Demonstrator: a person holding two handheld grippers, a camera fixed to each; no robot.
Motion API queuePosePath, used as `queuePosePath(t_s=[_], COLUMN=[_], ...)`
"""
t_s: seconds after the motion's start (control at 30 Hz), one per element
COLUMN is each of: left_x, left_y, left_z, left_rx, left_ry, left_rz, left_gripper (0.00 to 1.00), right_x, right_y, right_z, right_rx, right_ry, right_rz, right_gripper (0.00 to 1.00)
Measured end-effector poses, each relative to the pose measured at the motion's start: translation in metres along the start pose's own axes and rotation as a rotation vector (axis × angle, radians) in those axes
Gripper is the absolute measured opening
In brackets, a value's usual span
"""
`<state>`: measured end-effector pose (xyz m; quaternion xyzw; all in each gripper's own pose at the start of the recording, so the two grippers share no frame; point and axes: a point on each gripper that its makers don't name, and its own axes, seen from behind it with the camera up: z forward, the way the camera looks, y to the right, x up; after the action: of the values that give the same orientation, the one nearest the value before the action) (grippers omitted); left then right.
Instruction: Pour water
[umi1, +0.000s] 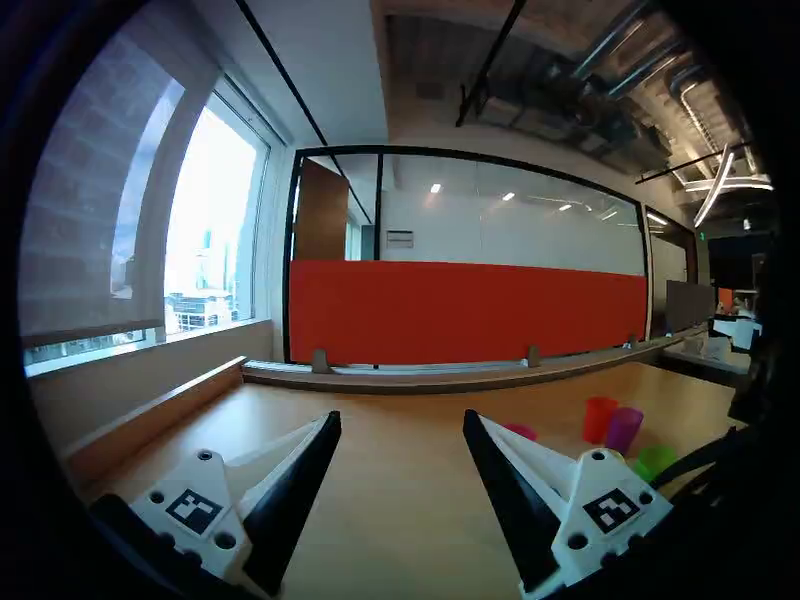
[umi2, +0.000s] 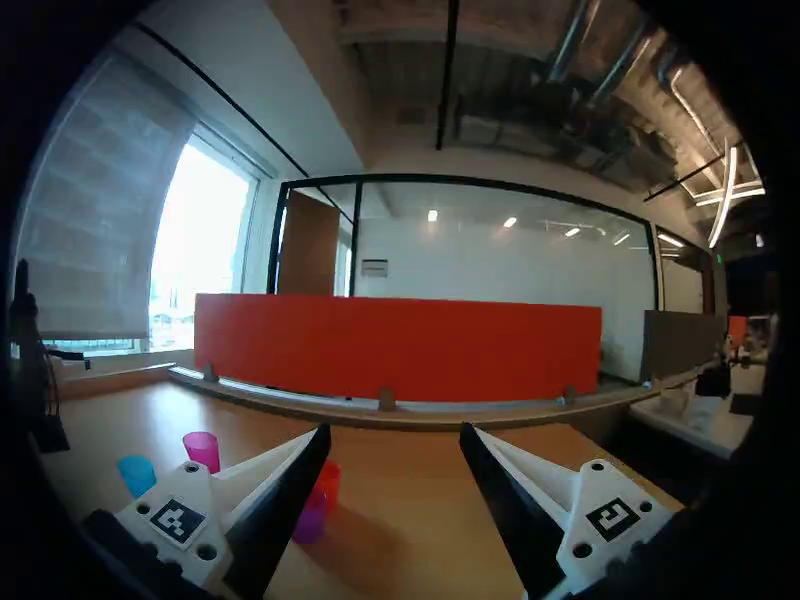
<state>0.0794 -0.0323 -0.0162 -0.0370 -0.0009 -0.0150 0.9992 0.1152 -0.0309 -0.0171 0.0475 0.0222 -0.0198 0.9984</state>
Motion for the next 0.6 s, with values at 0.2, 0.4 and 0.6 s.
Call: queuePosePath(t_s=[0.2, 0.4, 0.6], left_x=[-0.003, -0.006, -0.017], left_y=[0.007, 0.019, 0.024], left_z=[0.004, 0.01, 0.013], left_rx=[-0.004, -0.005, 0.022], left_ry=[-0.001, 0.012, 0.017], left_rz=[0.013, 0.038, 0.052], left_gripper=[0.9, 0.9, 0.9], right_x=[-0.007, -0.014, -0.019], right_y=[-0.01, -0.011, -0.005], right_z=[0.005, 0.007, 0.006], right_rx=[0.011, -0.006, -0.03], right_ry=[-0.014, -0.028, -0.043], right_rz=[0.008, 0.014, 0.028], right_gripper=[1.0, 1.0, 1.0])
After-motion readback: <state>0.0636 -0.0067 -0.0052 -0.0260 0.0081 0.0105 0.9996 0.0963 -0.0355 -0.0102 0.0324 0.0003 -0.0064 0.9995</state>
